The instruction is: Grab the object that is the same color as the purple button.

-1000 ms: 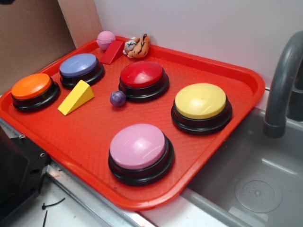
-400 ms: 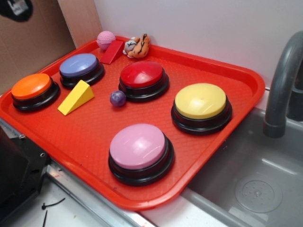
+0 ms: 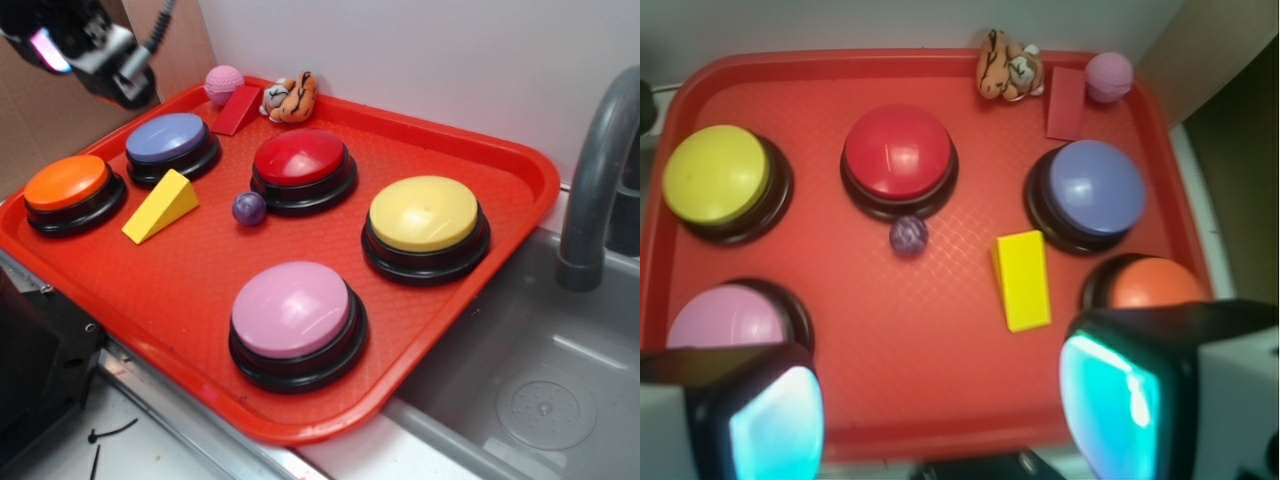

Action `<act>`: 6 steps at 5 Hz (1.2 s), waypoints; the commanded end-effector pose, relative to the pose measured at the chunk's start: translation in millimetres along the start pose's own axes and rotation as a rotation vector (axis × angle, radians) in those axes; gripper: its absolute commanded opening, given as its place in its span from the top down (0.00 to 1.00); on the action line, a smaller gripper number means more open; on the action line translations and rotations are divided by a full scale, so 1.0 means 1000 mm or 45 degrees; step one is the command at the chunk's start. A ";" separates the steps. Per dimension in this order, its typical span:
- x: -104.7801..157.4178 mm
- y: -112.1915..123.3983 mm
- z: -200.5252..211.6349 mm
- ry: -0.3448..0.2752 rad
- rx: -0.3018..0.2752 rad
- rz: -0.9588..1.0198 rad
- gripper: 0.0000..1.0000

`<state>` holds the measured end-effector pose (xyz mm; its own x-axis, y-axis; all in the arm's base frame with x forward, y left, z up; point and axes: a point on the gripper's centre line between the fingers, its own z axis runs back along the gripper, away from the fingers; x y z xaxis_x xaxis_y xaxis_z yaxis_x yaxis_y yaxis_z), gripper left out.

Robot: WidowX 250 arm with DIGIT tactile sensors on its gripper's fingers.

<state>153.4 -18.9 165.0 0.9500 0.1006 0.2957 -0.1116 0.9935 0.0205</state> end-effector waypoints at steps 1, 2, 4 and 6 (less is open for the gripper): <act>0.028 0.005 -0.057 -0.081 -0.020 0.090 0.00; 0.036 0.001 -0.088 -0.062 -0.103 0.053 0.00; 0.038 -0.005 -0.122 -0.023 -0.111 -0.018 0.00; 0.031 -0.010 -0.144 0.032 -0.090 -0.049 0.00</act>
<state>219.7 -16.8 29.4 0.9684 0.0644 0.2410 -0.0586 0.9978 -0.0311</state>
